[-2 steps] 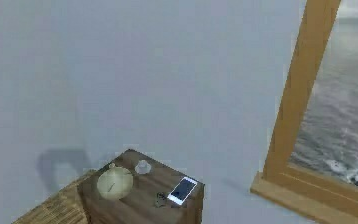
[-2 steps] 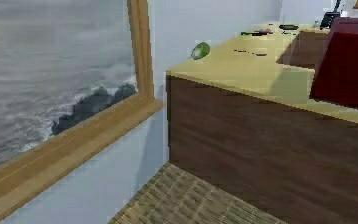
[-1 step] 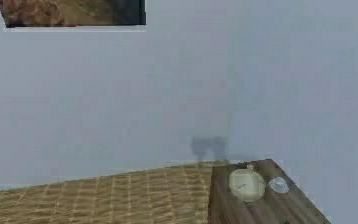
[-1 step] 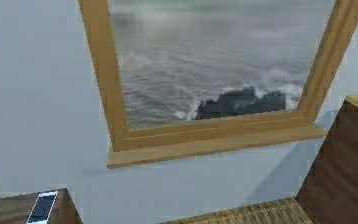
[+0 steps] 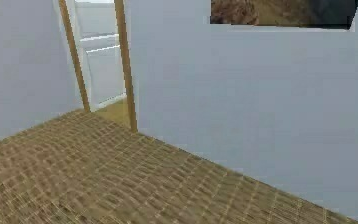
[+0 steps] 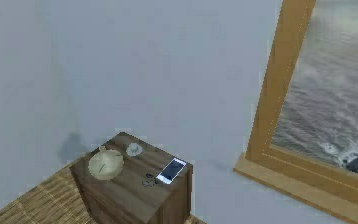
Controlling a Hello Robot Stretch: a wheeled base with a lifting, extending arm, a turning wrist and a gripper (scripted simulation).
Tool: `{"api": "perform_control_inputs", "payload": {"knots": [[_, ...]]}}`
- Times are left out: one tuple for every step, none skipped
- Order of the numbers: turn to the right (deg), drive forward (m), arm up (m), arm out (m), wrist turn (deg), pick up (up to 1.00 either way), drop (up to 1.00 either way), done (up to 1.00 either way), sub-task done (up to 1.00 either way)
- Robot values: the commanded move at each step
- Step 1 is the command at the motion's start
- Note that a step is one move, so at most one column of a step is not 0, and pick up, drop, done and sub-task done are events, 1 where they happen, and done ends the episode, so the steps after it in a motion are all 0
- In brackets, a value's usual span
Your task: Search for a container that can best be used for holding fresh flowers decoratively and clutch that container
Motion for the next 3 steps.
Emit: {"api": "perform_control_inputs", "payload": {"knots": [[-18.0, 0.00, 0.00, 0.00, 0.0, 0.00, 0.00, 0.00, 0.00], [0.0, 0.00, 0.50, 0.00, 0.0, 0.00, 0.00, 0.00, 0.00], [0.0, 0.00, 0.18, 0.00, 0.0, 0.00, 0.00, 0.00, 0.00]]}}
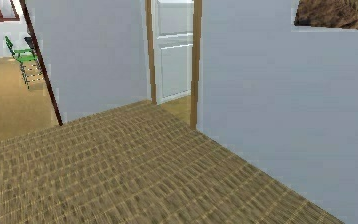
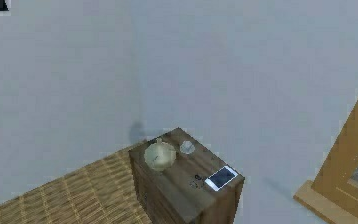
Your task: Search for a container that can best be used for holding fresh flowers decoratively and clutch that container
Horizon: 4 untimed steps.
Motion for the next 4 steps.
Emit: {"api": "perform_control_inputs", "payload": {"knots": [[0.0, 0.00, 0.00, 0.48, 0.0, 0.00, 0.00, 0.00, 0.00], [0.0, 0.00, 0.00, 0.00, 45.0, 0.00, 0.00, 0.00, 0.00], [0.0, 0.00, 0.00, 0.00, 45.0, 0.00, 0.00, 0.00, 0.00], [0.0, 0.00, 0.00, 0.00, 45.0, 0.00, 0.00, 0.00, 0.00]]}}
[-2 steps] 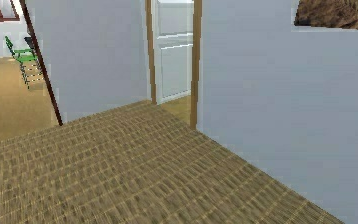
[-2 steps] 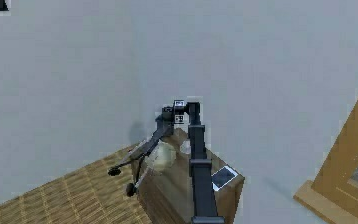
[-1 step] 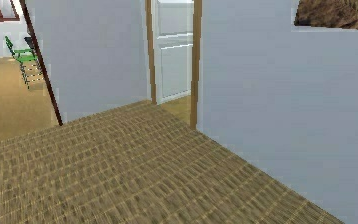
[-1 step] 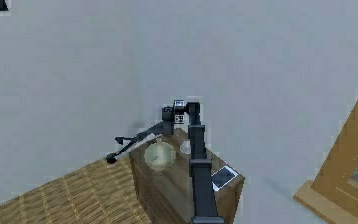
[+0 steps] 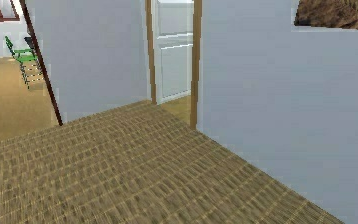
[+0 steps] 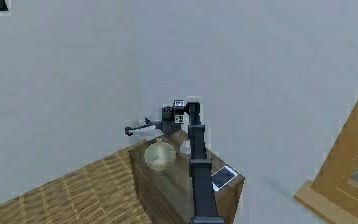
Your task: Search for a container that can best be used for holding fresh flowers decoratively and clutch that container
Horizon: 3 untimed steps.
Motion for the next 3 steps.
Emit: {"api": "perform_control_inputs", "payload": {"knots": [[0.0, 0.00, 0.00, 0.00, 30.0, 0.00, 0.00, 0.00, 0.00], [0.0, 0.00, -0.30, 0.00, 0.0, 0.00, 0.00, 0.00, 0.00], [0.0, 0.00, 0.00, 0.00, 0.0, 1.00, 0.00, 0.00, 0.00]]}}
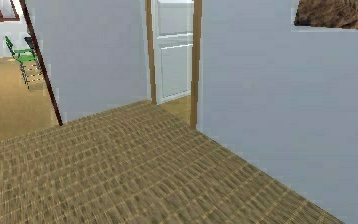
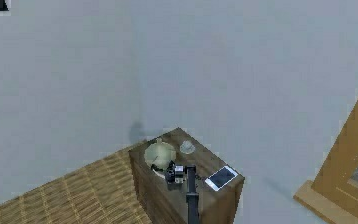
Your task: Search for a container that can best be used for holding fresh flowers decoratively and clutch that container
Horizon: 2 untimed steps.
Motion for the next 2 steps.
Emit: {"api": "perform_control_inputs", "payload": {"knots": [[0.0, 0.00, 0.10, 0.00, 0.0, 0.00, 0.00, 0.00, 0.00], [0.0, 0.00, 0.00, 0.00, 0.0, 0.00, 0.00, 1.00, 0.00]]}}
